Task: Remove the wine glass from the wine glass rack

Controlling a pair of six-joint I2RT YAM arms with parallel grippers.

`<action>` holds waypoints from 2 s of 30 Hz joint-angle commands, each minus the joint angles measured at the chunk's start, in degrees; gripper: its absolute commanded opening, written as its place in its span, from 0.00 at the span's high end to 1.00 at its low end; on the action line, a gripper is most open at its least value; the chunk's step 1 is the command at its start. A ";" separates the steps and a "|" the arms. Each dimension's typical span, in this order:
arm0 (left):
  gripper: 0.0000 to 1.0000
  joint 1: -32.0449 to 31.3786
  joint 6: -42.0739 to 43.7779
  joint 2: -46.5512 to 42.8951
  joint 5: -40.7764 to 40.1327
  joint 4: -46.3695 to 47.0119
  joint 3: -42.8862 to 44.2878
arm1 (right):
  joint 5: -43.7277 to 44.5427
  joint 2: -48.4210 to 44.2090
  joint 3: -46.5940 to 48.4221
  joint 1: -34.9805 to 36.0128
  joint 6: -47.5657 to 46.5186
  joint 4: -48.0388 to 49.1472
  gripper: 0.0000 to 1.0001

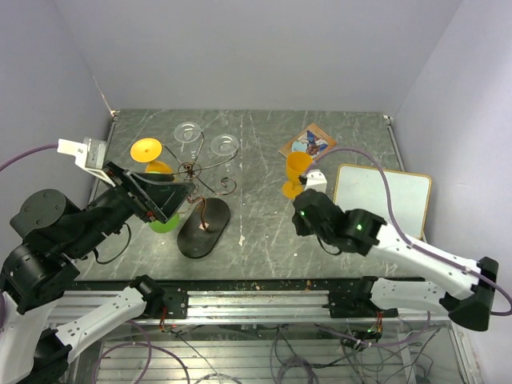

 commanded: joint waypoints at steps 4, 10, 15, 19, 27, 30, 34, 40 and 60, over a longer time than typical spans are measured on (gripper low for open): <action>0.03 0.11 3.71 -0.24 -5.65 -6.98 3.98 | -20.13 9.00 1.38 -20.27 -16.34 6.26 1.00; 0.05 0.11 5.71 0.54 -9.56 -13.83 7.97 | -23.48 20.37 7.38 -24.74 -22.07 6.07 1.00; 0.07 0.11 7.11 0.91 -14.02 -19.07 10.74 | -25.37 25.15 9.85 -25.29 -23.25 6.52 1.00; 0.07 0.15 7.55 0.11 -16.28 -20.61 10.23 | -24.21 27.97 10.91 -25.35 -24.26 6.50 1.00; 0.08 0.11 7.75 0.29 -17.72 -23.23 10.89 | -21.86 31.02 11.23 -25.35 -26.06 7.28 0.99; 0.10 0.11 7.23 0.13 -18.48 -23.78 10.56 | -21.02 30.98 11.29 -25.34 -26.66 6.65 0.89; 0.09 0.11 7.30 -0.36 -20.31 -23.69 9.61 | -22.98 28.18 12.06 -25.34 -27.53 6.25 0.69; 0.10 0.11 7.04 1.36 -24.17 -26.30 10.55 | -24.12 19.51 13.93 -25.24 -29.65 4.43 0.44; 0.18 0.12 -24.11 -4.96 -39.75 -26.08 1.12 | -24.36 -4.97 12.19 -25.23 -15.85 3.41 0.09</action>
